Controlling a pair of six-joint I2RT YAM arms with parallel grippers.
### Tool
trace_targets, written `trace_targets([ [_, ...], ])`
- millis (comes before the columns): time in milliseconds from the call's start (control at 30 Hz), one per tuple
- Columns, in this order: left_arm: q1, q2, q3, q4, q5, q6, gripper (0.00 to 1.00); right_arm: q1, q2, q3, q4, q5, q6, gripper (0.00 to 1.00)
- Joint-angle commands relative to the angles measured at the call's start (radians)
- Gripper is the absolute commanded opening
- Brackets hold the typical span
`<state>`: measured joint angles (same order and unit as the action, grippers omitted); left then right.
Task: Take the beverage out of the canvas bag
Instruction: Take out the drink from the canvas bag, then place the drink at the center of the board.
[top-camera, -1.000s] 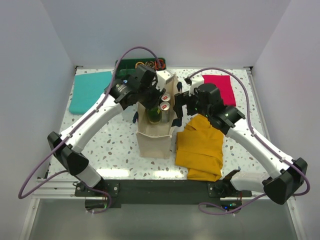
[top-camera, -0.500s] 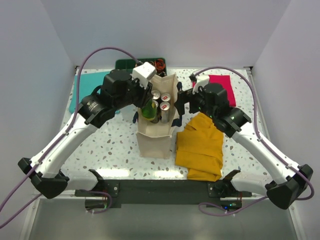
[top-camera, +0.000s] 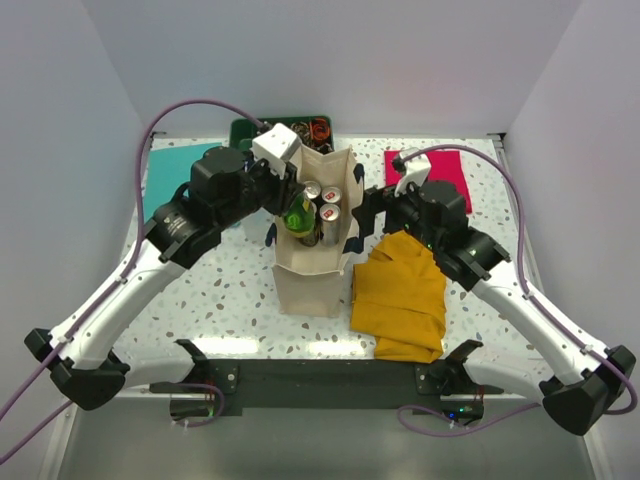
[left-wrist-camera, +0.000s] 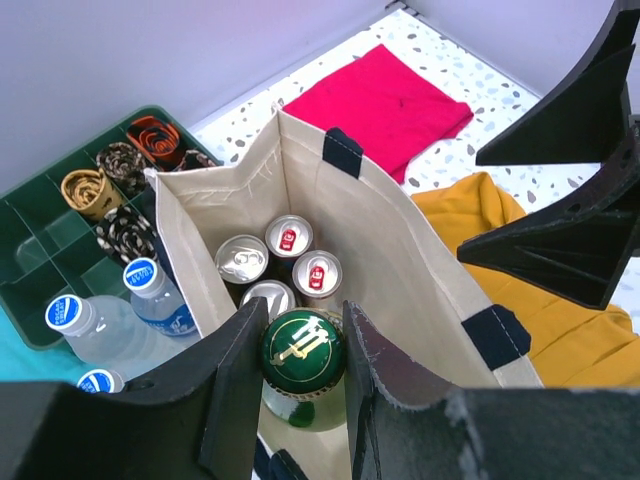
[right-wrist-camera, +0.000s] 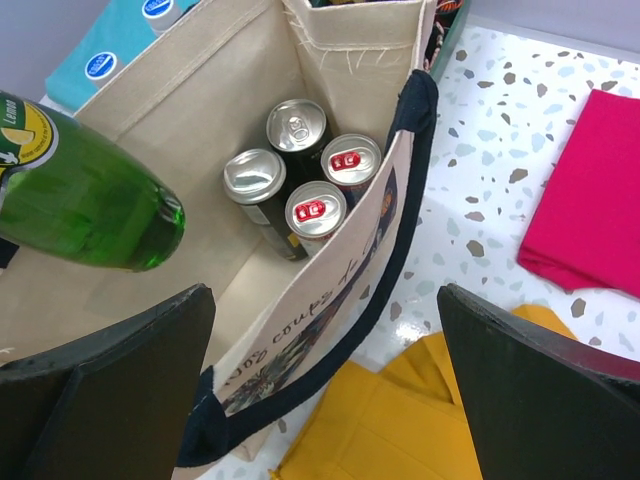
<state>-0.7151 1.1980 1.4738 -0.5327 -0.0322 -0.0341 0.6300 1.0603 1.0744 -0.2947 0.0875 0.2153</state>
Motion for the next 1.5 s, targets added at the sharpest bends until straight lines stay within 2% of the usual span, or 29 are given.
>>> trace_targets([
  [0,-0.004,-0.063,0.028,0.249,-0.026,-0.001,0.0,0.0,0.013,-0.008,0.074,0.001,0.025,0.98],
  [567,-0.004,-0.112,0.051,0.324,-0.066,0.026,0.0,0.0,0.003,-0.045,0.074,0.041,0.004,0.98],
  [767,-0.004,-0.147,0.031,0.336,-0.156,0.062,0.0,-0.001,0.001,-0.048,0.072,0.05,-0.002,0.98],
  [1000,-0.004,-0.236,-0.061,0.42,-0.372,0.106,0.0,-0.001,-0.003,-0.053,0.074,0.057,-0.01,0.98],
  [1067,-0.004,-0.28,-0.107,0.474,-0.4,0.12,0.0,-0.001,0.001,-0.053,0.074,0.057,-0.01,0.98],
  [1300,-0.004,-0.298,-0.132,0.445,-0.465,0.128,0.0,0.0,0.012,-0.048,0.081,0.046,-0.002,0.98],
  [1467,-0.004,-0.316,-0.225,0.484,-0.505,0.103,0.0,-0.001,0.024,-0.044,0.085,0.037,0.006,0.98],
])
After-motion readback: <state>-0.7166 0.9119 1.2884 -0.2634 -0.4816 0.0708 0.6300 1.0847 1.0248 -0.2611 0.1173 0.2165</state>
